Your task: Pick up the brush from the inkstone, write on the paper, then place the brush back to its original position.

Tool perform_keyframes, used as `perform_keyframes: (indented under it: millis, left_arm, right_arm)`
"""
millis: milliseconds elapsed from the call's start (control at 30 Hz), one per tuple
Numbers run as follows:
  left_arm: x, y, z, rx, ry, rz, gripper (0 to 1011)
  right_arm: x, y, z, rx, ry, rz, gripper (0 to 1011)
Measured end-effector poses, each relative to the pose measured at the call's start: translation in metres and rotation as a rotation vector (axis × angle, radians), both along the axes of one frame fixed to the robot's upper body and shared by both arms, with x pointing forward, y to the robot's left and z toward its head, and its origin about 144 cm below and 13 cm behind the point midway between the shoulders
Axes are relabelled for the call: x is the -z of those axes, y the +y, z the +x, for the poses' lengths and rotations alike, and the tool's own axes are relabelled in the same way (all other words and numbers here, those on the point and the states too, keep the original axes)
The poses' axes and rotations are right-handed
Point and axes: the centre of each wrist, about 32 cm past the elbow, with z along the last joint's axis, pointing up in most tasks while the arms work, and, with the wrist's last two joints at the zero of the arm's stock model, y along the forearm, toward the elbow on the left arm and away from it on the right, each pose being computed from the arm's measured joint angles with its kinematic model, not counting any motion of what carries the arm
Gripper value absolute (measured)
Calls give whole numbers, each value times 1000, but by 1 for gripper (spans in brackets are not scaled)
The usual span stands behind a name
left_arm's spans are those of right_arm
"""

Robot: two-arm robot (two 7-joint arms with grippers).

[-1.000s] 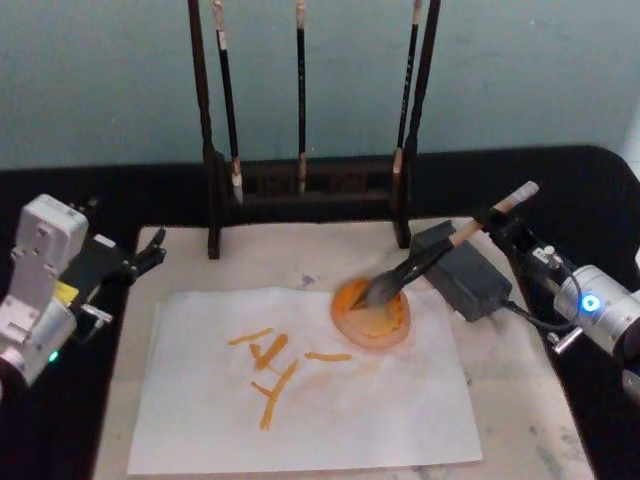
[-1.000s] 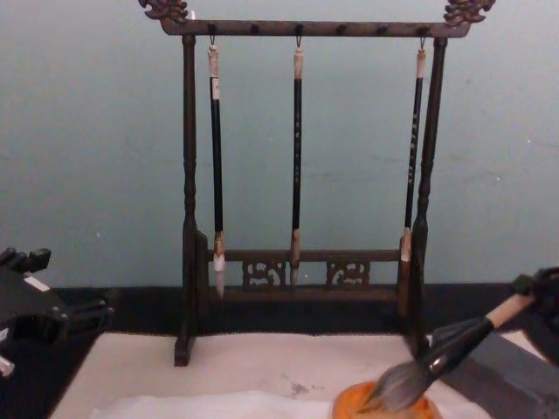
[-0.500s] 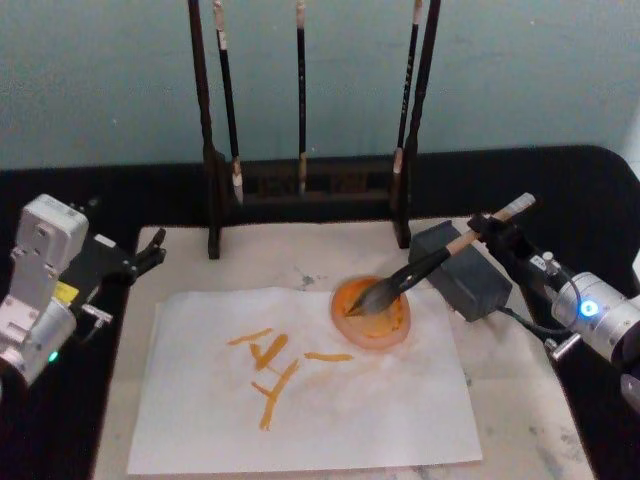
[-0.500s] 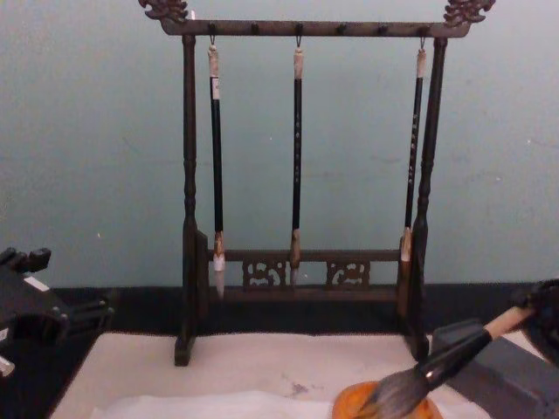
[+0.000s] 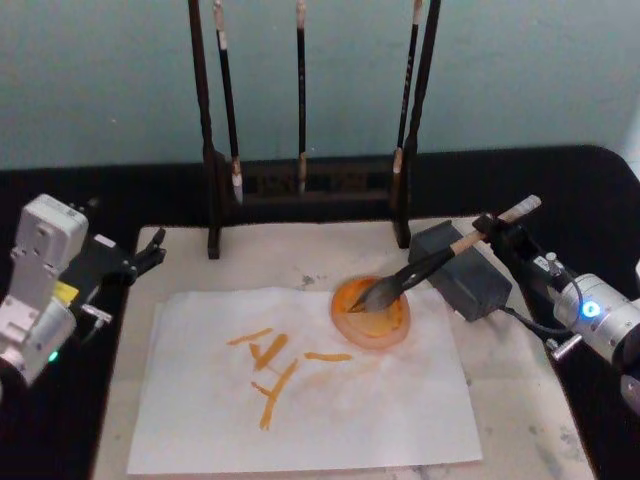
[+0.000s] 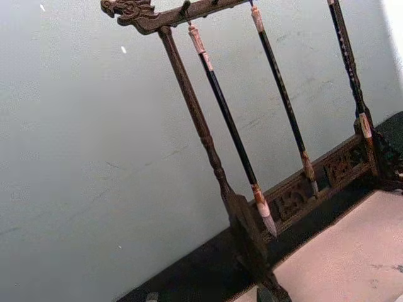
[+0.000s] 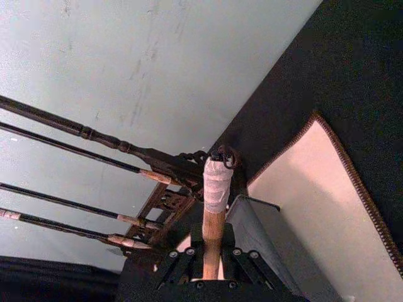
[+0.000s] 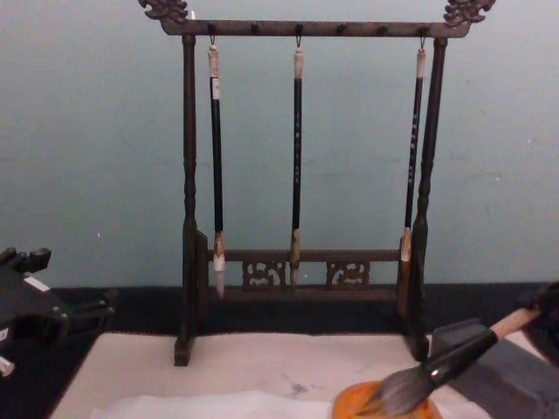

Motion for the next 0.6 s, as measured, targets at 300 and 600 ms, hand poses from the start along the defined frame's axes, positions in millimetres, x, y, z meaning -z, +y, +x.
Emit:
perform_keyframes:
  millis: [300, 600]
  left_arm:
    - [0, 0, 0, 0, 0, 0, 1010]
    - [0, 0, 0, 0, 0, 0, 1010]
  right_arm:
    - [1, 0, 2, 7, 7, 3, 158]
    - [3, -1, 4, 11, 15, 2, 158]
